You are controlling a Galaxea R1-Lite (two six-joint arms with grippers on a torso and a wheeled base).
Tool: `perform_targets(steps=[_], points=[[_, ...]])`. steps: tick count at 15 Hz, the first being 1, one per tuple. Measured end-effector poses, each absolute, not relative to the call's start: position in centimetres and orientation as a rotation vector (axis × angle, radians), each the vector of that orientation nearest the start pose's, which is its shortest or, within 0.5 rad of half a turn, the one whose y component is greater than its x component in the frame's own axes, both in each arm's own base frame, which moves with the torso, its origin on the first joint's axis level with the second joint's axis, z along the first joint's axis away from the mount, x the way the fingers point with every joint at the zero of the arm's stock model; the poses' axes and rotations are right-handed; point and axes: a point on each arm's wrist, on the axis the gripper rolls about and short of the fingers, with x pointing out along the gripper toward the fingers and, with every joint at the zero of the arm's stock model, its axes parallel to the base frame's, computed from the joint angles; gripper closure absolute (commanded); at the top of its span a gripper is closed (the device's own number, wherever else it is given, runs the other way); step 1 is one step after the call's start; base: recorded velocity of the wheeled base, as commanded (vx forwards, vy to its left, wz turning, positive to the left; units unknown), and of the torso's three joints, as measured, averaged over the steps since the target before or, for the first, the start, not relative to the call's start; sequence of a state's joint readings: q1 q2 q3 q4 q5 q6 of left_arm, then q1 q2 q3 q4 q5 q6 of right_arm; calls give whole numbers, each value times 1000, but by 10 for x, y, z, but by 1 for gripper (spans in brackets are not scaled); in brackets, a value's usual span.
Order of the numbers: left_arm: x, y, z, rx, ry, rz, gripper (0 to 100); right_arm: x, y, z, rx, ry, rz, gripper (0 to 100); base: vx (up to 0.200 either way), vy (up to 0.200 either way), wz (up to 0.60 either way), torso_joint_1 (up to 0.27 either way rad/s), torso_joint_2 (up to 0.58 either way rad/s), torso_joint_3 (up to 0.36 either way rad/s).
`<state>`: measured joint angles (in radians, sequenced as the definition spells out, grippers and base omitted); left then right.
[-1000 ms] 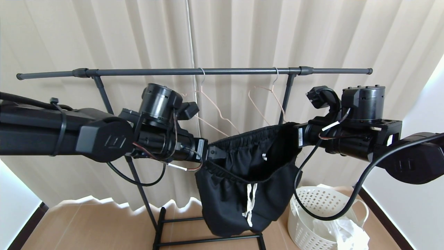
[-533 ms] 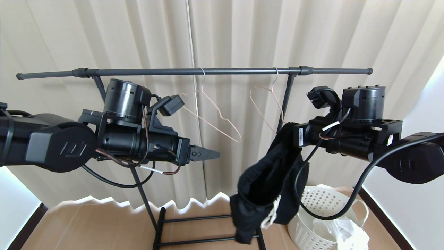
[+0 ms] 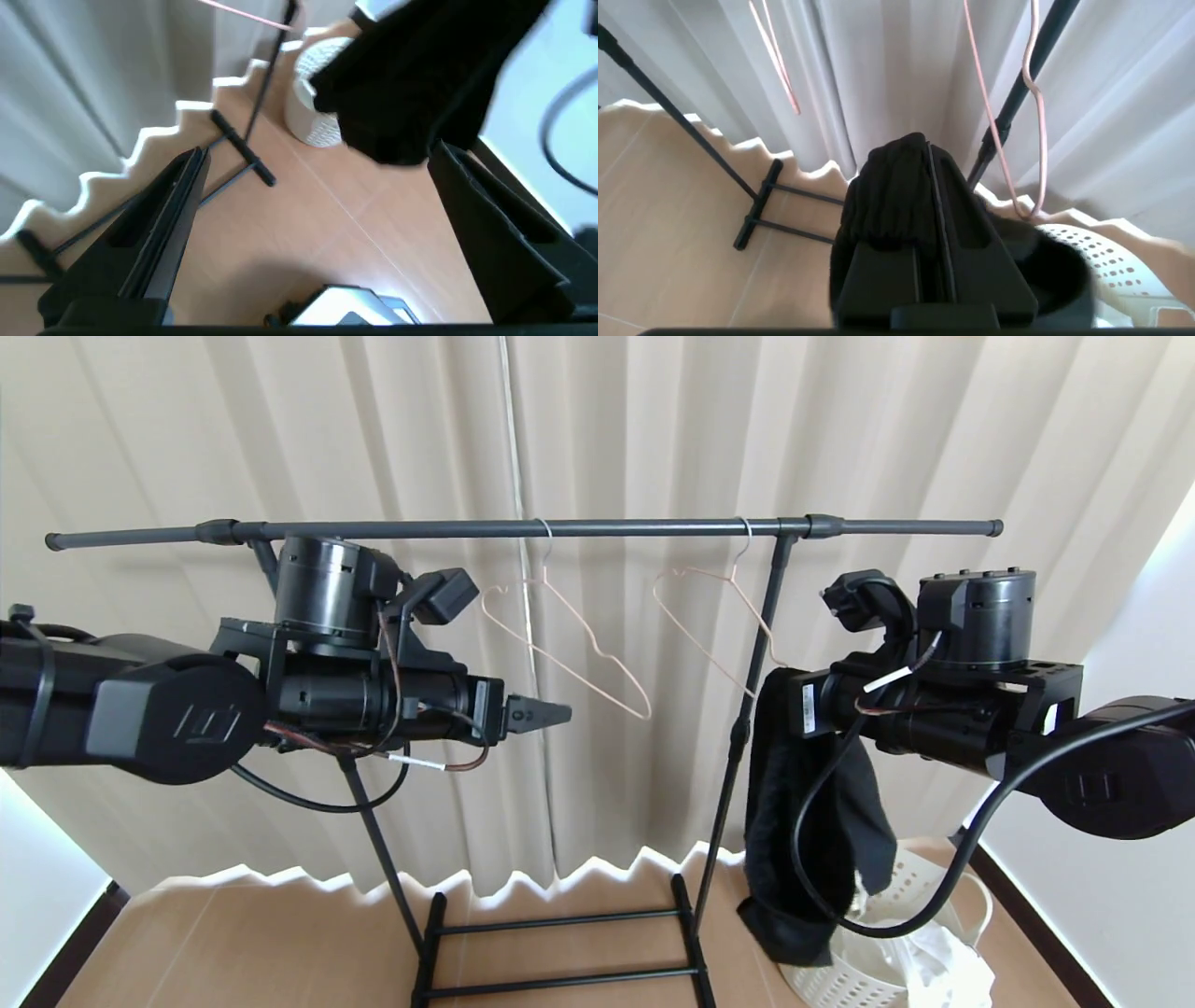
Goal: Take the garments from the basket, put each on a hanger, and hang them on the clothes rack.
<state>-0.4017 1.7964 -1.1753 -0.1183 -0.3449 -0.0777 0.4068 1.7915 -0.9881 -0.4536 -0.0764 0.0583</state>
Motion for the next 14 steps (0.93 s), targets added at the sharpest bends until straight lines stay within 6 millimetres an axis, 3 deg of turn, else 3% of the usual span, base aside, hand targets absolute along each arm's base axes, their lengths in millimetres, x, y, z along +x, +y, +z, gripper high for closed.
perform_targets(steps=[4, 8, 11, 14], points=[[345, -162, 222, -63, 560, -482, 0, 306, 131, 180, -94, 358, 330, 100, 0, 0, 0, 0, 0, 0], [382, -189, 235, -109, 560, -315, 0, 288, 123, 171, -263, 368, 365, 100, 0, 0, 0, 0, 0, 0], [404, -202, 219, -131, 584, -219, 0, 276, 118, 162, -382, 384, 396, 100, 0, 0, 0, 0, 0, 0], [423, -210, 197, -125, 551, -161, 0, 272, 119, 161, -388, 384, 402, 100, 0, 0, 0, 0, 0, 0]])
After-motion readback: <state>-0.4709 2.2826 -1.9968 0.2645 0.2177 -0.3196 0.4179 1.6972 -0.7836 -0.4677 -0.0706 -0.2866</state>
